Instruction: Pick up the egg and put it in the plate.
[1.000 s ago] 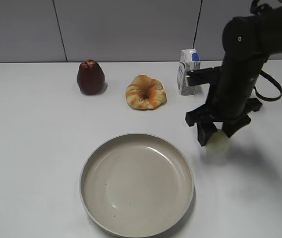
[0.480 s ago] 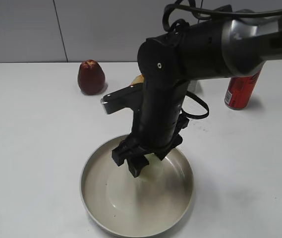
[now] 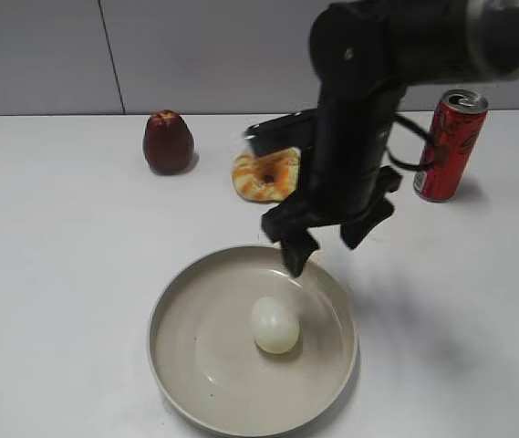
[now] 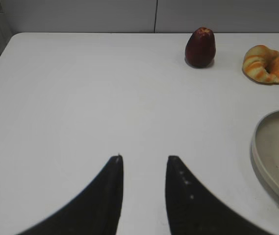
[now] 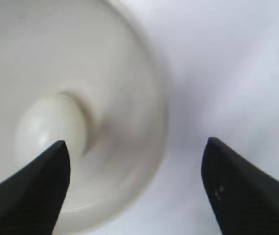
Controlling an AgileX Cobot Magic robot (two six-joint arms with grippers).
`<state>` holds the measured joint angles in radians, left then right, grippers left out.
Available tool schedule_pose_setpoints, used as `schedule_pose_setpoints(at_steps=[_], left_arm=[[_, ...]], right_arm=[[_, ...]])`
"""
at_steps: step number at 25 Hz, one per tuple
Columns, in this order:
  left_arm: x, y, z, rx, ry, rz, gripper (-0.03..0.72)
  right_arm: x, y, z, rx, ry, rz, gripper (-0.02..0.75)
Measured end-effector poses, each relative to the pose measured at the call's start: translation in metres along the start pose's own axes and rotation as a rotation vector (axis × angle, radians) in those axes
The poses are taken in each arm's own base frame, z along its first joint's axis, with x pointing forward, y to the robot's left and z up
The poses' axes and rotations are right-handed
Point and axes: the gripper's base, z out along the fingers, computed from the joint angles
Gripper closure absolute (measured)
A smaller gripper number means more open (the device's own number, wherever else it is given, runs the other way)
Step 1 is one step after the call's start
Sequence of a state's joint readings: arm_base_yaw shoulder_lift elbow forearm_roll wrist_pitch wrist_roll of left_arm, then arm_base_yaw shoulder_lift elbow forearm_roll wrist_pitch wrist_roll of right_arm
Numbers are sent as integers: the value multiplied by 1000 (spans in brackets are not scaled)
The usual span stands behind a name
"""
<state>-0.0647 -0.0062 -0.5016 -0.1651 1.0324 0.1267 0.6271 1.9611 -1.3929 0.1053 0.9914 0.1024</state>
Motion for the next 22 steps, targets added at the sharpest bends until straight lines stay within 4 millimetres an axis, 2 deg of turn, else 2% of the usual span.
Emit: schedule_pose_setpoints(at_steps=[1,2,5,6,10,13,14,15,16,17,20,21,22], left_arm=[[0,0,0,0,0,0,452],[0,0,0,0,0,0,452],[0,0,0,0,0,0,452],[0,0,0,0,0,0,452],[0,0,0,0,0,0,452],[0,0,0,0,0,0,452],[0,0,0,0,0,1,452],[0,0,0,0,0,1,452],[0,0,0,0,0,0,452],[0,0,0,0,0,0,452],[0,0,0,0,0,0,452],[0,0,0,0,0,0,452],[0,0,0,0,0,0,452]], right_arm=[[0,0,0,0,0,0,108],[-1,-32,-16,13,-16,76,109],[1,-71,-35,25,-46,173,112],[4,-95,-47,33,-71,231,115],[17,-144,-74,55,-134,352,124],[30,-171,-93,71,-169,420,132],[30,-171,-93,71,-169,420,132],[40,-183,-105,80,-184,447,135],[40,-183,-105,80,-184,447,135],[52,-188,-113,91,-197,468,139],[58,-187,-116,92,-200,469,141],[84,-176,-120,98,-228,465,143],[94,-172,-119,97,-228,463,143]])
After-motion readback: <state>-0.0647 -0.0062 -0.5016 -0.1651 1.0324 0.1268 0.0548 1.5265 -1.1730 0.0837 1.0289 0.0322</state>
